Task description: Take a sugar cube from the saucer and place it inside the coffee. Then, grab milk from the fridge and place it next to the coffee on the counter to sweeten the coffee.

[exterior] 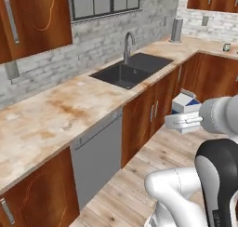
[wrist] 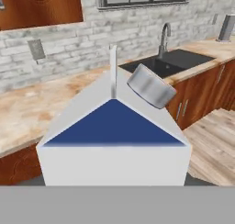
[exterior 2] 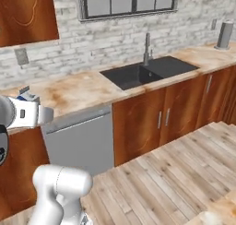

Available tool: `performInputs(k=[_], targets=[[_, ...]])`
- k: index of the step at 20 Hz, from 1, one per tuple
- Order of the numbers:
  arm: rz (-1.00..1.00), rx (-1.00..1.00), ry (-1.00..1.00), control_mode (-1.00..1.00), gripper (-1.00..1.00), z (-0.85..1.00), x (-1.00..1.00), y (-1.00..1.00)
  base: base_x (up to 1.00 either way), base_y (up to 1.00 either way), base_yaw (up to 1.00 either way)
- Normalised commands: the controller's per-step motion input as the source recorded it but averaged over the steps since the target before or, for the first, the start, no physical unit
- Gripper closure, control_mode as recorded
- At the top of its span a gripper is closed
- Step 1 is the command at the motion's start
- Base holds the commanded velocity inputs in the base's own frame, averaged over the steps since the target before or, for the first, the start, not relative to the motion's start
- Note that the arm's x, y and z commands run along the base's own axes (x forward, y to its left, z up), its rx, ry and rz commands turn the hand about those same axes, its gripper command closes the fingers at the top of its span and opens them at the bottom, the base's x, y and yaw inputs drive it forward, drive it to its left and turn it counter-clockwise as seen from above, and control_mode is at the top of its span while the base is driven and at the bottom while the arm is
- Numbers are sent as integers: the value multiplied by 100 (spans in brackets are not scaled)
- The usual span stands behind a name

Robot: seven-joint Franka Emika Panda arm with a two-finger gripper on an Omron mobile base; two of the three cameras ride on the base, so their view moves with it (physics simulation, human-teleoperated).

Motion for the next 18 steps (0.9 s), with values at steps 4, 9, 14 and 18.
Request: performInputs(k=[4,9,14,18], targets=[[0,0,0,100,100,0,0,0,100,-19,-52],[0,0,0,100,100,0,0,0,100,-1,-49],[0,0,0,100,100,0,0,0,100,0,-55],[0,0,0,100,100,0,0,0,100,0,-56]])
